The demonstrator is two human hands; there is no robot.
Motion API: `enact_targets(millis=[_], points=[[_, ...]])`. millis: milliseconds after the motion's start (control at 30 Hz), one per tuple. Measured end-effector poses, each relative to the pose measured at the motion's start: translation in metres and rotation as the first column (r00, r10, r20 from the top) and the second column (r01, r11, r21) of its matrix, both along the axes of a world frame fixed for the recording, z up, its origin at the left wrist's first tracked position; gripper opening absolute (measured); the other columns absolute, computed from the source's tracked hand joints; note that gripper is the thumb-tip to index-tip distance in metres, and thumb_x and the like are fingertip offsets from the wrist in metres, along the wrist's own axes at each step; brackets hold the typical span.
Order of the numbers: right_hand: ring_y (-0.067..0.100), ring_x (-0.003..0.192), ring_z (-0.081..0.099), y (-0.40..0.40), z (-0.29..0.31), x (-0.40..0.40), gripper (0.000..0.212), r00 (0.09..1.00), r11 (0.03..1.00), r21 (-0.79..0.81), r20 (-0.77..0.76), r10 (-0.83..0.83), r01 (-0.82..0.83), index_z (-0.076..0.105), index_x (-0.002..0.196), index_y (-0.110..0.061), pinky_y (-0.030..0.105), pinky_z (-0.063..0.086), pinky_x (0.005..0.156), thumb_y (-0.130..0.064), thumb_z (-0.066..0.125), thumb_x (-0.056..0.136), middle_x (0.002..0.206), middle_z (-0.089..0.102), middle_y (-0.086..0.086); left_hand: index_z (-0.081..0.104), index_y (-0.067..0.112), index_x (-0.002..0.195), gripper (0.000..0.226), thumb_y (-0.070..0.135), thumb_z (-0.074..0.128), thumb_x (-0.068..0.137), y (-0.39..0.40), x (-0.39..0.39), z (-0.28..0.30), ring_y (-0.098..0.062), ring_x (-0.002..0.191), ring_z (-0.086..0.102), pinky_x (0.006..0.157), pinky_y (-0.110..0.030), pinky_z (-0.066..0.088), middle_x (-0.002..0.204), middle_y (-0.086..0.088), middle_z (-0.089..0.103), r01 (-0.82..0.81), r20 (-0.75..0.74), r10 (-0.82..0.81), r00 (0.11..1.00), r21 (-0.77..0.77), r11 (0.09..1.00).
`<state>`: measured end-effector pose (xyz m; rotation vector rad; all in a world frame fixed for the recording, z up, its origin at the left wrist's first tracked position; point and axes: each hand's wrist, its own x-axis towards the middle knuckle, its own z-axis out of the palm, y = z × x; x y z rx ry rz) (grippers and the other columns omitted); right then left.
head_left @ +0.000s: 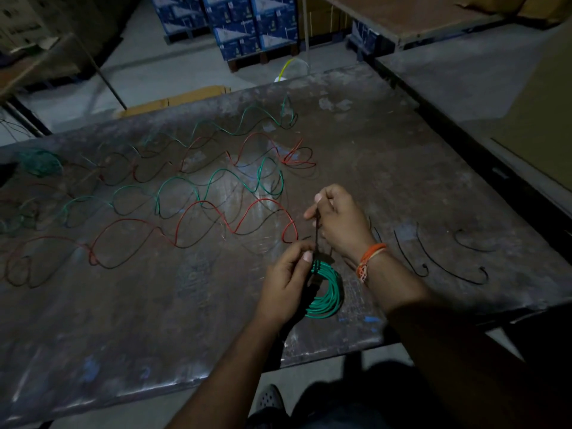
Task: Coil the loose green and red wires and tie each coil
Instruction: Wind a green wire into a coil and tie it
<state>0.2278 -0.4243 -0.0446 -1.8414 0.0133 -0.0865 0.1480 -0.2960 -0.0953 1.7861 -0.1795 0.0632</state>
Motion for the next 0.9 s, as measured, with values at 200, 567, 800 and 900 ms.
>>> enact_targets(millis=[200, 567, 800, 900], points=[[0.011, 0.064, 0.067, 0.005, 0.000, -0.004, 0.019, 1.000, 1.000, -0.026, 0.012, 0.005, -0.005, 0.049, 0.085, -0.022, 0.034, 0.052, 0.062, -0.022, 0.045, 0.104, 0.076, 0.075, 0.001, 0.059, 0.025, 0.087, 0.017, 0.033, 0.053, 0.101, 0.000, -0.002, 0.005, -0.003, 0.070, 0.048, 0.063, -0.031, 0.041, 0.072, 0.012, 0.055, -0.035, 0.064, 0.032, 0.997, 0.056, 0.998], [0.015, 0.056, 0.064, 0.010, 0.015, -0.005, 0.013, 0.984, 0.995, 0.071, 0.160, -0.079, 0.068, 0.046, 0.093, -0.013, 0.025, 0.047, 0.051, -0.011, 0.043, 0.105, 0.065, 0.063, 0.003, 0.051, 0.010, 0.077, 0.035, 0.035, 0.051, 0.101, 0.001, 0.001, -0.003, -0.009, 0.064, 0.044, 0.059, -0.046, 0.041, 0.066, -0.009, 0.048, -0.070, 0.082, 0.057, 0.995, 0.164, 0.984], [0.014, 0.053, 0.057, 0.009, 0.032, 0.013, 0.011, 0.962, 0.985, 0.132, 0.236, -0.137, 0.108, 0.047, 0.094, -0.007, 0.015, 0.044, 0.050, -0.004, 0.043, 0.104, 0.064, 0.056, 0.007, 0.044, 0.010, 0.071, 0.038, 0.032, 0.054, 0.100, -0.001, 0.002, -0.002, -0.012, 0.065, 0.042, 0.059, -0.046, 0.038, 0.065, -0.012, 0.041, -0.069, 0.034, 0.067, 0.997, 0.078, 0.995], [0.014, 0.054, 0.056, 0.011, 0.028, 0.011, 0.010, 0.957, 0.971, 0.206, 0.236, -0.170, 0.122, 0.046, 0.096, -0.007, 0.017, 0.045, 0.053, -0.004, 0.042, 0.105, 0.064, 0.055, 0.007, 0.044, 0.008, 0.072, 0.040, 0.034, 0.055, 0.100, -0.001, 0.002, -0.005, -0.015, 0.064, 0.042, 0.059, -0.050, 0.039, 0.065, -0.016, 0.042, -0.070, 0.007, 0.070, 0.998, 0.043, 0.997]])
